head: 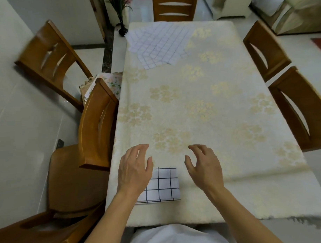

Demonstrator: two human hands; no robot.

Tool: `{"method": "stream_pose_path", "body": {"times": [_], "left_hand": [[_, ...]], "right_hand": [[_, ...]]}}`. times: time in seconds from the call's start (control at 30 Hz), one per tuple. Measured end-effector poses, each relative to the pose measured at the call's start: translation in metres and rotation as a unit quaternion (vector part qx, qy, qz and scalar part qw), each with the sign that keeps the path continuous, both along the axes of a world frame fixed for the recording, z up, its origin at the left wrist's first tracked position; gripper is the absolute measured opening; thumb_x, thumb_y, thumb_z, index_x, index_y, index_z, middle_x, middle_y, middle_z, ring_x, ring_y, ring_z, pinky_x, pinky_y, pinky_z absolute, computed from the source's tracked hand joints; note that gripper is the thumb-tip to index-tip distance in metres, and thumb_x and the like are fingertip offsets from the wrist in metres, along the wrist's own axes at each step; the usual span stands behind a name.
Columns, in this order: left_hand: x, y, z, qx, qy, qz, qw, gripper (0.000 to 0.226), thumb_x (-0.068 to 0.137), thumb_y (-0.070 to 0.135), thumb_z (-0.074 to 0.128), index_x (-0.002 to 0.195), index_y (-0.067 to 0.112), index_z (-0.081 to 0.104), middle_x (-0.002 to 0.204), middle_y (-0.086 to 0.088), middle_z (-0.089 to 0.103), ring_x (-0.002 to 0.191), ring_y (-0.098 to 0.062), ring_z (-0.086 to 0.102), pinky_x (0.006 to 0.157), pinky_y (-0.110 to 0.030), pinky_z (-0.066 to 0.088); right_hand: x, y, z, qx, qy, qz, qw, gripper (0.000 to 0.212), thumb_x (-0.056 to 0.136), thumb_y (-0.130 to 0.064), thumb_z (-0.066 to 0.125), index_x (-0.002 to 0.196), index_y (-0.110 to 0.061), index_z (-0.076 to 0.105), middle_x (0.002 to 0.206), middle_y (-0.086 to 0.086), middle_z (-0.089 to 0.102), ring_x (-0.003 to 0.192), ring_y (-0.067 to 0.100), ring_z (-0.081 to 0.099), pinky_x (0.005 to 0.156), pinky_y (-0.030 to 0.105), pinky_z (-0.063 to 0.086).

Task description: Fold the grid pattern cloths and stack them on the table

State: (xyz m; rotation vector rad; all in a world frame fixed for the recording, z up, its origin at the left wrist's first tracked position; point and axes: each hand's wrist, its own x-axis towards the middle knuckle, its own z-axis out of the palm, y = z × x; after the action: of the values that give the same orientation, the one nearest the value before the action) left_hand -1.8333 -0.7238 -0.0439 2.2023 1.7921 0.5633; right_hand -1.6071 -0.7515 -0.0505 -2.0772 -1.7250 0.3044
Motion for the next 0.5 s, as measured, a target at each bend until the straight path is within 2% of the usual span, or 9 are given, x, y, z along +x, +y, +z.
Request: {"method": "stream_pose_path", "body": {"times": [0.1,0.2,0.37,0.5], "left_hand": [[0.013,-0.002,0.013,0.039,0.018,-0.045,0.998,0.045,0.095,0.033,0.043,0.132,0.014,0.059,0.128,-0.005,0.064,0.119,-0.023,0.059,0.101,-0.042,0.047],[0.024,-0.008,0.019,0.046,0.03,-0.072,0.996,0.049,0.095,0.036,0.039,0.136,0.015,0.057,0.136,-0.005,0.061,0.128,-0.023,0.055,0.109,-0.045,0.043],[0.035,-0.016,0.025,0.043,0.044,-0.091,0.994,0.051,0.095,0.038,0.037,0.137,0.015,0.056,0.137,-0.005,0.059,0.128,-0.023,0.055,0.109,-0.045,0.043],[0.039,-0.023,0.026,0.041,0.06,-0.104,0.992,0.051,0.094,0.038,0.039,0.135,0.015,0.058,0.133,-0.004,0.062,0.123,-0.022,0.058,0.106,-0.043,0.044]], "right_hand": [[0.006,-0.007,0.012,0.059,-0.036,0.027,0.997,0.04,0.089,-0.031,0.066,0.126,-0.015,0.065,0.126,0.005,0.064,0.118,0.026,0.059,0.094,0.043,0.053],[0.012,-0.019,0.021,0.062,-0.063,0.038,0.995,0.048,0.09,-0.038,0.058,0.132,-0.017,0.061,0.134,0.006,0.061,0.13,0.028,0.052,0.104,0.048,0.047],[0.029,-0.044,0.024,0.029,-0.088,0.033,0.995,0.054,0.092,-0.046,0.045,0.138,-0.02,0.058,0.141,0.003,0.058,0.138,0.026,0.046,0.111,0.048,0.041],[0.038,-0.059,0.022,0.008,-0.083,0.016,0.996,0.056,0.09,-0.048,0.046,0.138,-0.02,0.058,0.139,0.002,0.059,0.137,0.025,0.047,0.112,0.047,0.04]]}}
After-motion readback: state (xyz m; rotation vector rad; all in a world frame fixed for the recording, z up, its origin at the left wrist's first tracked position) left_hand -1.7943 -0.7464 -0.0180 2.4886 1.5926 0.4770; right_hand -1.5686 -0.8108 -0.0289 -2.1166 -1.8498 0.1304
